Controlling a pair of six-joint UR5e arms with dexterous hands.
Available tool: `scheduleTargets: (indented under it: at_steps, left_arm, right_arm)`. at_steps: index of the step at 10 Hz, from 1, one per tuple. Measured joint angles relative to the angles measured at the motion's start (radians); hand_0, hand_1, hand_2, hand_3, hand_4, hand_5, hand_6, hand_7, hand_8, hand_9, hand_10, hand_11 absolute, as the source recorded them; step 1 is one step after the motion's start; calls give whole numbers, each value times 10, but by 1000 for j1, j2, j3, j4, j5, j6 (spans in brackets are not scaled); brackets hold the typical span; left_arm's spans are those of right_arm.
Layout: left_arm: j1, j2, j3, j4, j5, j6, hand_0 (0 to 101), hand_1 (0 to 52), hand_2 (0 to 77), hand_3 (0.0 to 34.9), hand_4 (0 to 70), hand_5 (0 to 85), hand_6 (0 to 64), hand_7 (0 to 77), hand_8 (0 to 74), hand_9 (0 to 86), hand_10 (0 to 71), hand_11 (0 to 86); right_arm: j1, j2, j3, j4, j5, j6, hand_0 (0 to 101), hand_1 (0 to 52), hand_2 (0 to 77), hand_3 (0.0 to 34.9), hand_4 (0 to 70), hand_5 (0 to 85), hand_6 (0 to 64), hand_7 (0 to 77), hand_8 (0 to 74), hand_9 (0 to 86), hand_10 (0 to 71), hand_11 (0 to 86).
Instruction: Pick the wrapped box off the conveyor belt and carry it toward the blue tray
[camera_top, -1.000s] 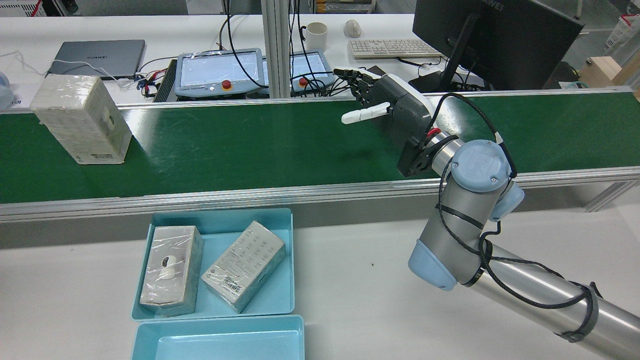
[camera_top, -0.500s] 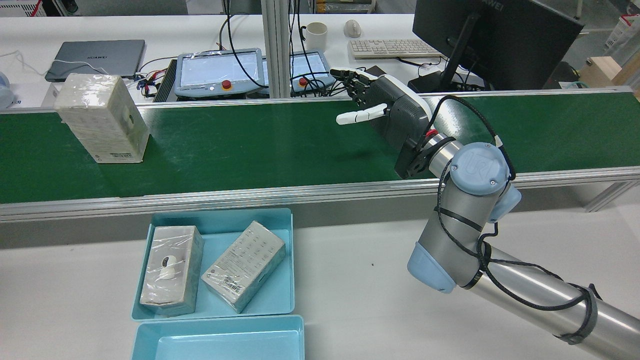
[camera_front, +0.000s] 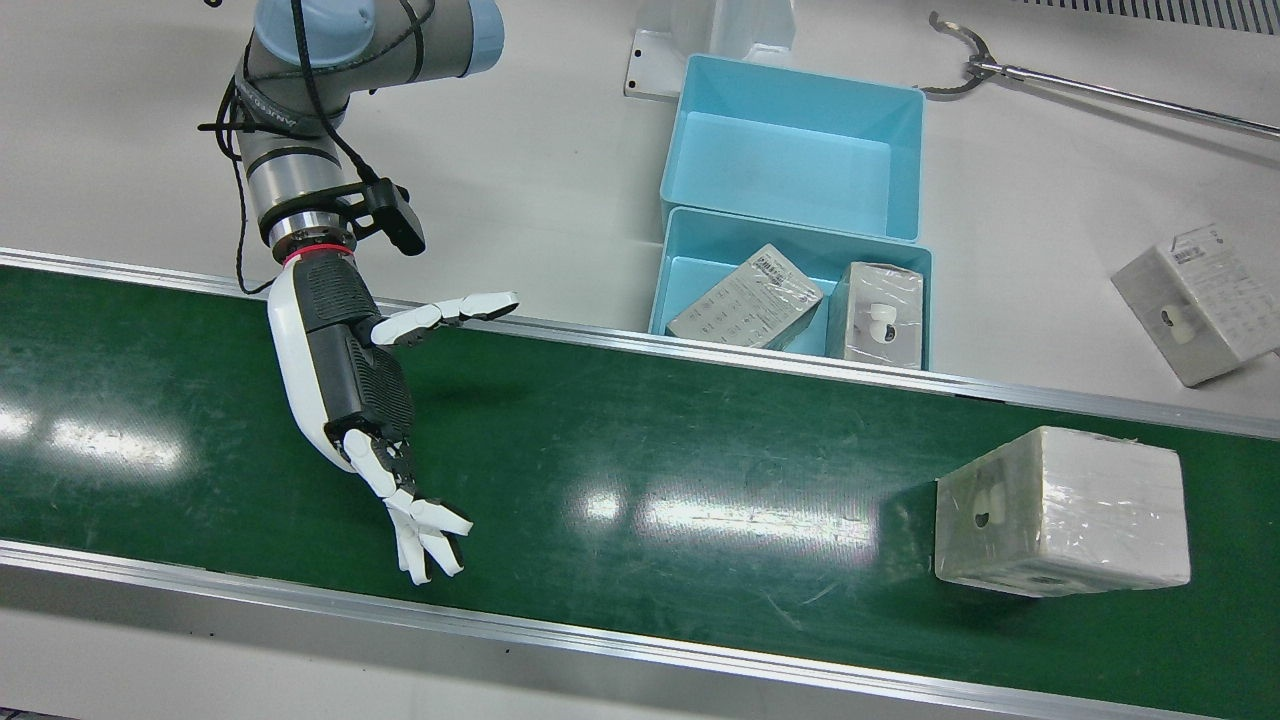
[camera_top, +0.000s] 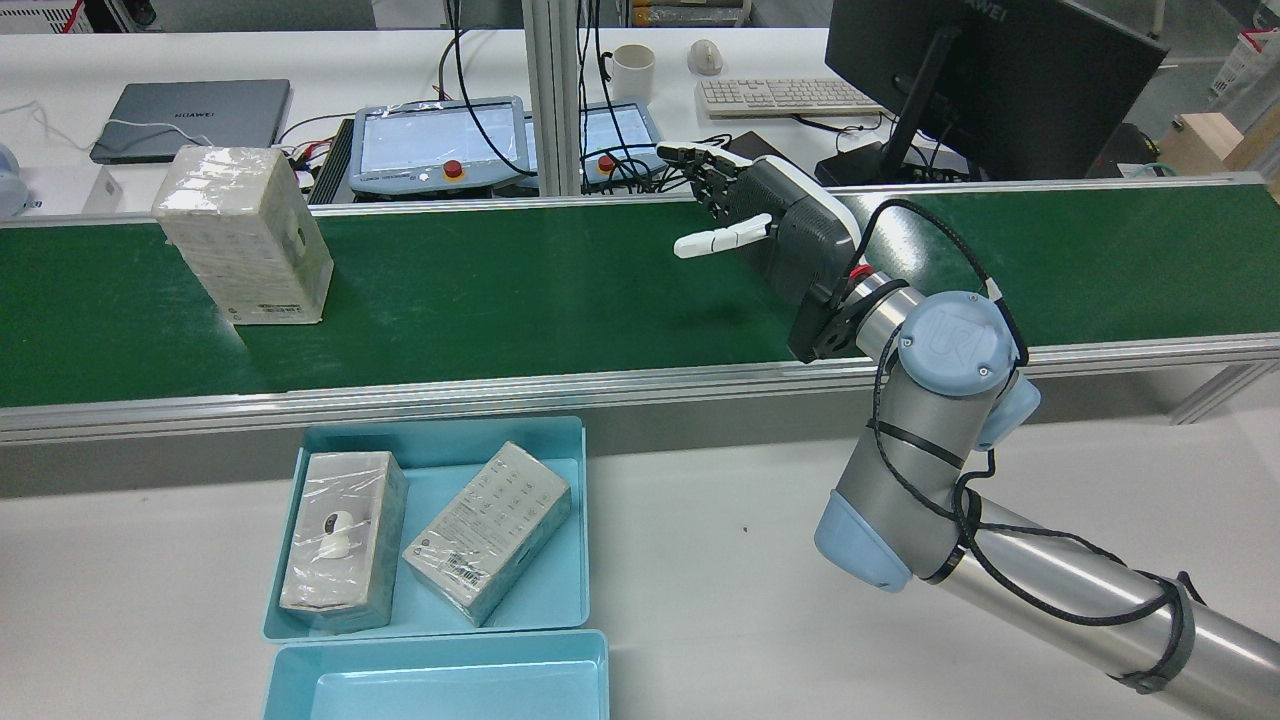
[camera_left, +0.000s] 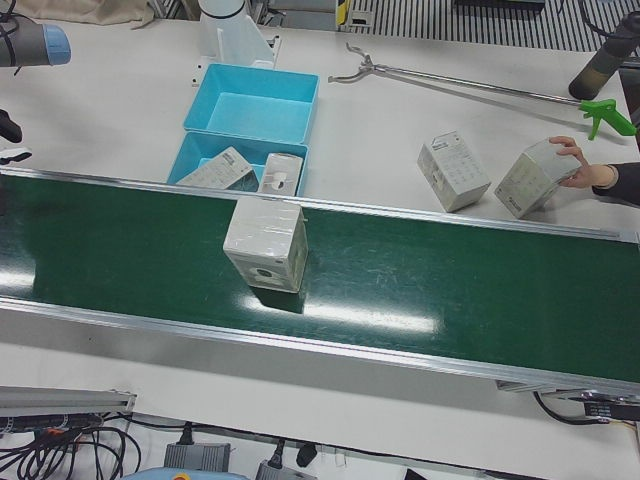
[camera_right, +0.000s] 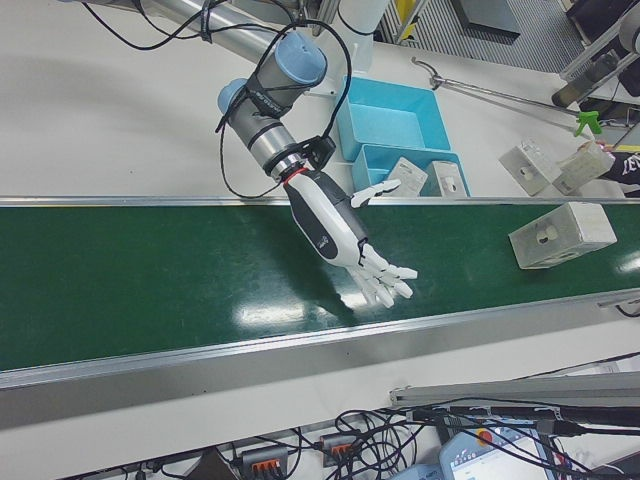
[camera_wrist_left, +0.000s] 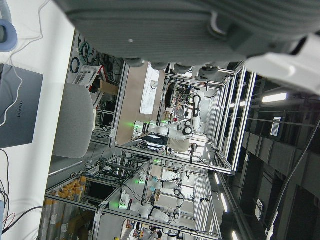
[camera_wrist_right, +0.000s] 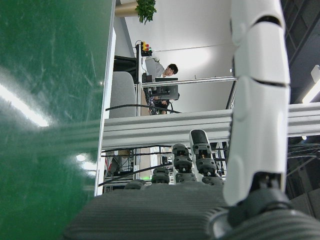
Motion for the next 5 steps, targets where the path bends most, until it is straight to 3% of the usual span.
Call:
scheduleTargets:
  at_steps: [4,5]
  left_arm:
    - [0,0,0,0,0,0,0,0,11,0,0,11,5,5,5,5,0,5]
    - [0,0,0,0,0,0,0,0,11,0,0,11,5,5,5,5,0,5]
  right_arm:
    - [1,-3,0,0,0,2,483,153,98,0,104,191,38,33,16,49,0,5]
    - [1,-3,1,0,0,3,483,153,98,0,65,191,38,33,16,49,0,5]
